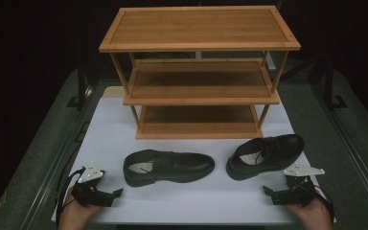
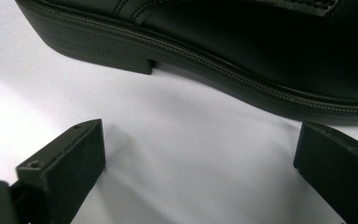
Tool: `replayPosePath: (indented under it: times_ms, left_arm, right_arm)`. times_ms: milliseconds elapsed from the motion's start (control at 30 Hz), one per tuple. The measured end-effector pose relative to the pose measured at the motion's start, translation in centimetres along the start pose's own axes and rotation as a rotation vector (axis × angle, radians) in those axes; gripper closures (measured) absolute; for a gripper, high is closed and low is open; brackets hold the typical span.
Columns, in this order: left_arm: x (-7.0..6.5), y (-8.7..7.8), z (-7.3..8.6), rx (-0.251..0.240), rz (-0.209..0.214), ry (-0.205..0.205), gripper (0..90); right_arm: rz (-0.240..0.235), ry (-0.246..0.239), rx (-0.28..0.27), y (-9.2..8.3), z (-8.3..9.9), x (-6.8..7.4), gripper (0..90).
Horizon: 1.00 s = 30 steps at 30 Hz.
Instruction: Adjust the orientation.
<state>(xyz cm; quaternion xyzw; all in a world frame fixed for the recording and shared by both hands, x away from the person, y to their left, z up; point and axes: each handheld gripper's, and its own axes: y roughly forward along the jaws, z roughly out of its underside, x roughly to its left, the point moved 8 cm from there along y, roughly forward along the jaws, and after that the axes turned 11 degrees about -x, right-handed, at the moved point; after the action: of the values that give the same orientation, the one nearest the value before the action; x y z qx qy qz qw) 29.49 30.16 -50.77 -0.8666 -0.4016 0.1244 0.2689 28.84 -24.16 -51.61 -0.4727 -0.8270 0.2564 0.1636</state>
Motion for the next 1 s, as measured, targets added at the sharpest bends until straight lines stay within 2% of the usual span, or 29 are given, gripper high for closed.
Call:
replayPosePath:
  times_ms: [367, 467, 533, 567, 667, 767, 900, 1000]
  left_arm:
    - [0.0, 0.0, 0.0, 0.004, -0.005, 0.006, 1.4]
    - [0.0, 0.0, 0.0, 0.004, -0.005, 0.006, 1.7]
    - [0.1, 0.0, 0.0, 0.005, -0.014, 0.008, 2.3]
    - [0.1, 0.0, 0.0, 0.005, -0.014, 0.008, 3.9]
    - [0.1, 0.0, 0.0, -0.003, -0.023, 0.006, 4.5]
    - [0.2, -0.1, -0.1, -0.014, -0.032, -0.007, 6.9]
    - [0.5, -0.7, -0.2, -0.032, -0.028, -0.007, 24.9]
    - [0.8, -1.5, -0.4, -0.062, -0.010, -0.044, 44.6]
  right_arm:
    - [0.000, 0.001, -0.003, 0.0, 0.0, 0.0, 1.9]
    - [0.008, -0.001, -0.004, -0.1, -0.1, 0.0, 5.9]
    - [0.004, -0.004, -0.012, -0.5, -0.1, 0.1, 14.9]
    - [0.004, -0.004, -0.012, -0.5, -0.1, 0.1, 14.9]
    - [-0.036, 0.014, -0.019, -1.3, -0.3, 1.0, 36.7]
    - [-0.081, 0.001, -0.034, -1.7, -0.9, 2.1, 54.4]
    - [-0.144, -0.011, -0.077, -2.0, -2.2, 3.7, 73.7]
    - [-0.190, -0.017, -0.090, -1.9, -3.0, 5.0, 82.0]
